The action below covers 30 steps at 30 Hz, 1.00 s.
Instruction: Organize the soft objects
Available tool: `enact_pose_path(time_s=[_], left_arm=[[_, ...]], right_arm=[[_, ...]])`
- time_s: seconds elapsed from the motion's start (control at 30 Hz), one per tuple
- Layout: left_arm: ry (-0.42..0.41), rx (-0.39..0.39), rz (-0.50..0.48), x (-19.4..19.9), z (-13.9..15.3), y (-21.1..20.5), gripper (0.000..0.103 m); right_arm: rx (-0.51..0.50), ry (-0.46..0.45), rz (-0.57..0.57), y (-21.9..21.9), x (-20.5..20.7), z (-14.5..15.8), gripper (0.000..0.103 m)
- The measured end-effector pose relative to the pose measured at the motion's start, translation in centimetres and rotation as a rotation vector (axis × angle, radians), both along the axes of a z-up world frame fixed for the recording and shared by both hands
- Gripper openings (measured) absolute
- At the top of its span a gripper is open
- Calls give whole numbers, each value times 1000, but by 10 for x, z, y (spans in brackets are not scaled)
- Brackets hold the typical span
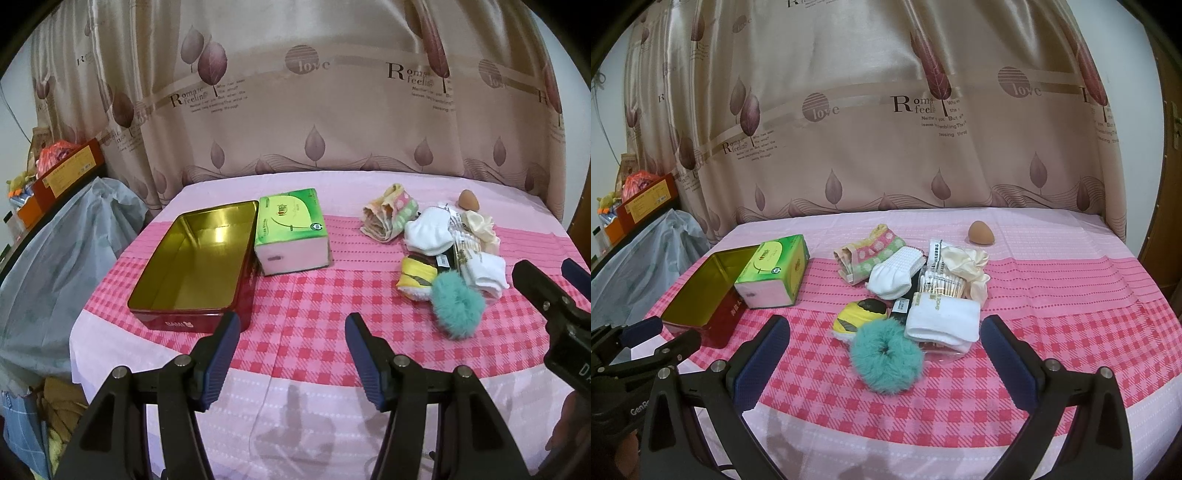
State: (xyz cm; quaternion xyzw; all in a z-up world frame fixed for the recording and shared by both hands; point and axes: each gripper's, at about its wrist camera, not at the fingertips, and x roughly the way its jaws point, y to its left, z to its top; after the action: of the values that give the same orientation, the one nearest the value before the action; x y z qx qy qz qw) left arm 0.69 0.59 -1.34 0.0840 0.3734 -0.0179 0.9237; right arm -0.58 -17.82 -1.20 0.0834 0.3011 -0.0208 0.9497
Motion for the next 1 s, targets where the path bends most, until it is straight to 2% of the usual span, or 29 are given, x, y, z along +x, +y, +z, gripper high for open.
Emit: enact_pose_path(time_s=[1.0], left_arm=[[6,2,-1,-1,-2,1,61]], right_arm=[[1,1,4,2,0,0,103]])
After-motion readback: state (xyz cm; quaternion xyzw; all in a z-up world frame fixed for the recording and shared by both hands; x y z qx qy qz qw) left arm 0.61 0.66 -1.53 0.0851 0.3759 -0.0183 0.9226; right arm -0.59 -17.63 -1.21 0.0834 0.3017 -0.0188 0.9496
